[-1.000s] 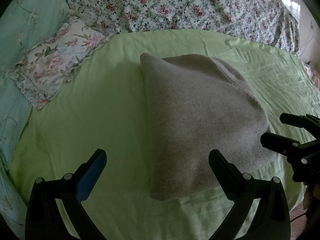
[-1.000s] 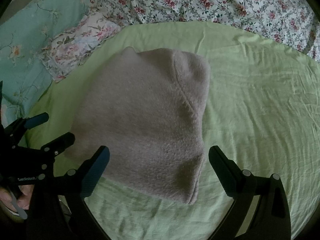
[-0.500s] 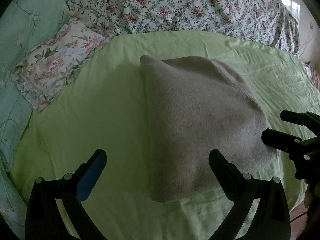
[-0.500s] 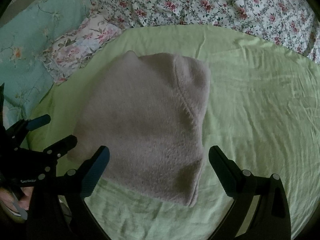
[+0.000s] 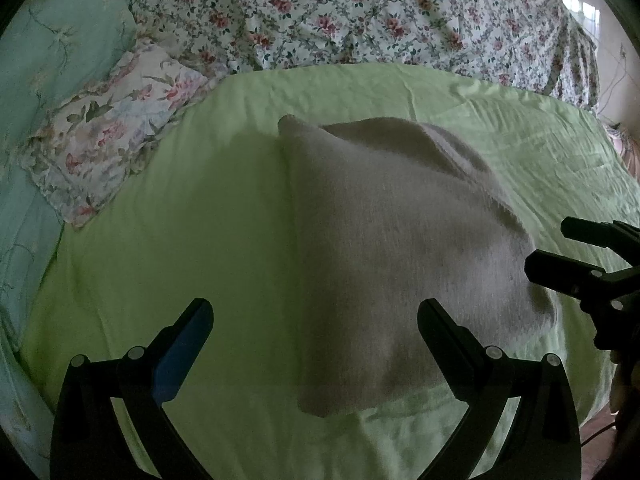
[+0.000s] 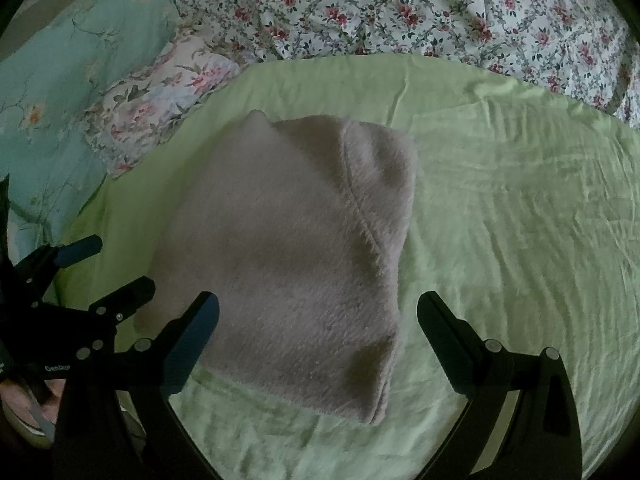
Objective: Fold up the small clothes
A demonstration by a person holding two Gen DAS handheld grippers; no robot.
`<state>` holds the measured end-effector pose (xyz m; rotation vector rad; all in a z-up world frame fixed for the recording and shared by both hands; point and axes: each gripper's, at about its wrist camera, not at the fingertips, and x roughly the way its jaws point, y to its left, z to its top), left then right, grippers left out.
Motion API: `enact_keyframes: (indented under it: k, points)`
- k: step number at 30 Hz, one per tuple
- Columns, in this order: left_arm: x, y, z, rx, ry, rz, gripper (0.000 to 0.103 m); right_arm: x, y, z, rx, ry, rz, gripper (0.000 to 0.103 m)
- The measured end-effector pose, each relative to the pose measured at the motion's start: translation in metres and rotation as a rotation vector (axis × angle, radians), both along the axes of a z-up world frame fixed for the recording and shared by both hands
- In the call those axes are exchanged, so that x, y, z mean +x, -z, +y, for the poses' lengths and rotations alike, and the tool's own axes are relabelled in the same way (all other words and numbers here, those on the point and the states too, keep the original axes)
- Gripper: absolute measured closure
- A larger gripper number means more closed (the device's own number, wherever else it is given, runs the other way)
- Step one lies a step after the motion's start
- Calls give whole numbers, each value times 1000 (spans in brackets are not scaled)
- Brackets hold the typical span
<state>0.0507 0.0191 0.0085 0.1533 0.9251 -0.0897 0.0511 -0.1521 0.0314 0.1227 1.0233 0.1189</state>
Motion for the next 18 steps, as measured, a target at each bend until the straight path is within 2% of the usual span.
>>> enact_keyframes:
  k: [18]
  points:
    - [19, -3, 0, 8, -29, -18, 1, 16, 0, -6, 11, -6, -14, 4]
